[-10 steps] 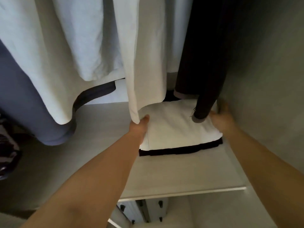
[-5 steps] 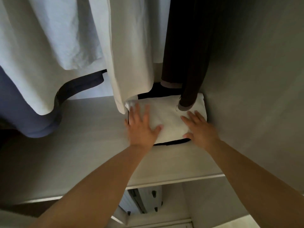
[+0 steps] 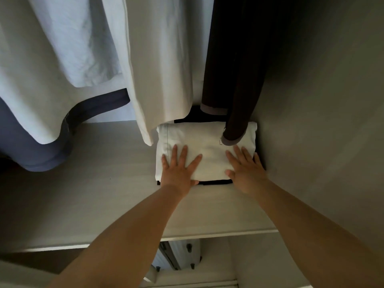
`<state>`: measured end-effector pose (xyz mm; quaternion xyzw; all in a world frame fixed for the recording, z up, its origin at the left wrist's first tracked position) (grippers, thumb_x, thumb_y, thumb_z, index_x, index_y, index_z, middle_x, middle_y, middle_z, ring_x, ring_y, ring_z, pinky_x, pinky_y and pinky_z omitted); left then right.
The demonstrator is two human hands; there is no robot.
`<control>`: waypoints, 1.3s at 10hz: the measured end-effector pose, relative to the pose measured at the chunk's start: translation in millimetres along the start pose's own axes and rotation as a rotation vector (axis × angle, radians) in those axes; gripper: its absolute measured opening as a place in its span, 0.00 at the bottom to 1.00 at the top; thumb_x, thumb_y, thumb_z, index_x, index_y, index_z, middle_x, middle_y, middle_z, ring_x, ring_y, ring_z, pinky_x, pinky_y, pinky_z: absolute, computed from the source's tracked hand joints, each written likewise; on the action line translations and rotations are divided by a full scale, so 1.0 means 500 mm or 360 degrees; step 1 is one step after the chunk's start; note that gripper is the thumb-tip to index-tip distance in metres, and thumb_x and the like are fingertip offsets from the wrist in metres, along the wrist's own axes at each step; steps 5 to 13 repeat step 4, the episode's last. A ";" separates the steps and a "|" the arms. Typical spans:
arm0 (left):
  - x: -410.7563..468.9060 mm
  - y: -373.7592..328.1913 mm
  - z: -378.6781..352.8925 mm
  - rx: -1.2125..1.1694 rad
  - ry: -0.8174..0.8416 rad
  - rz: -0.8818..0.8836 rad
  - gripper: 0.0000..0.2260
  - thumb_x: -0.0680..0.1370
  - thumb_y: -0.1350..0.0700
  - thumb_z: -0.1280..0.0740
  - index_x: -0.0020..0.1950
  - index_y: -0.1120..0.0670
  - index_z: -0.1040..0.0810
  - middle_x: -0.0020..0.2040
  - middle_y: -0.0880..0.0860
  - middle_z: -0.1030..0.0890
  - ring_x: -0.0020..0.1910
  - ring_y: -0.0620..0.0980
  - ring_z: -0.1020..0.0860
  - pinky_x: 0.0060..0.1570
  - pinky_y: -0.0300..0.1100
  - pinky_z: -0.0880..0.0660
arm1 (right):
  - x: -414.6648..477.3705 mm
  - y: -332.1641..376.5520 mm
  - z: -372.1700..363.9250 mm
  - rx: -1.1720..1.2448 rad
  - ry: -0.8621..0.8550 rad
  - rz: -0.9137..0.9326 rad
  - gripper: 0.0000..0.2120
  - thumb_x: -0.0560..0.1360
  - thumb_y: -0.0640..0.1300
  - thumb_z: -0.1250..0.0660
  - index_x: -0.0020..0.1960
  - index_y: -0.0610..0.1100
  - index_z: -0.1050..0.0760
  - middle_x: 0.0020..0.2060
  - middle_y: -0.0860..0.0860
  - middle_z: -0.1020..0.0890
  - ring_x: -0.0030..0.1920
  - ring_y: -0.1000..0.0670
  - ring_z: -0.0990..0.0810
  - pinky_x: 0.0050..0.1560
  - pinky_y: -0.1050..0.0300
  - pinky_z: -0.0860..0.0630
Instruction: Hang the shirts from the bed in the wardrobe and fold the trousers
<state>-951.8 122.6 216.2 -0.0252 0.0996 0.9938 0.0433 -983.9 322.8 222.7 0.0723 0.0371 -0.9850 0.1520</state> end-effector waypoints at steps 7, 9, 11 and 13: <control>-0.107 -0.002 -0.010 -0.0278 -0.0182 -0.0079 0.30 0.79 0.50 0.41 0.78 0.45 0.51 0.78 0.48 0.56 0.76 0.51 0.61 0.73 0.50 0.61 | -0.067 0.063 -0.007 0.0240 -0.0487 0.0268 0.28 0.78 0.45 0.42 0.76 0.46 0.47 0.75 0.47 0.45 0.74 0.47 0.46 0.74 0.55 0.51; -0.107 -0.002 -0.010 -0.0278 -0.0182 -0.0079 0.30 0.79 0.50 0.41 0.78 0.45 0.51 0.78 0.48 0.56 0.76 0.51 0.61 0.73 0.50 0.61 | -0.067 0.063 -0.007 0.0240 -0.0487 0.0268 0.28 0.78 0.45 0.42 0.76 0.46 0.47 0.75 0.47 0.45 0.74 0.47 0.46 0.74 0.55 0.51; -0.107 -0.002 -0.010 -0.0278 -0.0182 -0.0079 0.30 0.79 0.50 0.41 0.78 0.45 0.51 0.78 0.48 0.56 0.76 0.51 0.61 0.73 0.50 0.61 | -0.067 0.063 -0.007 0.0240 -0.0487 0.0268 0.28 0.78 0.45 0.42 0.76 0.46 0.47 0.75 0.47 0.45 0.74 0.47 0.46 0.74 0.55 0.51; -0.107 -0.002 -0.010 -0.0278 -0.0182 -0.0079 0.30 0.79 0.50 0.41 0.78 0.45 0.51 0.78 0.48 0.56 0.76 0.51 0.61 0.73 0.50 0.61 | -0.067 0.063 -0.007 0.0240 -0.0487 0.0268 0.28 0.78 0.45 0.42 0.76 0.46 0.47 0.75 0.47 0.45 0.74 0.47 0.46 0.74 0.55 0.51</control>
Point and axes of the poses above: each hand's wrist, its own x-axis towards the middle knuckle, its own z-axis out of the back of the hand, y = z × x, the point moved 3 cm from there along x, towards the middle knuckle
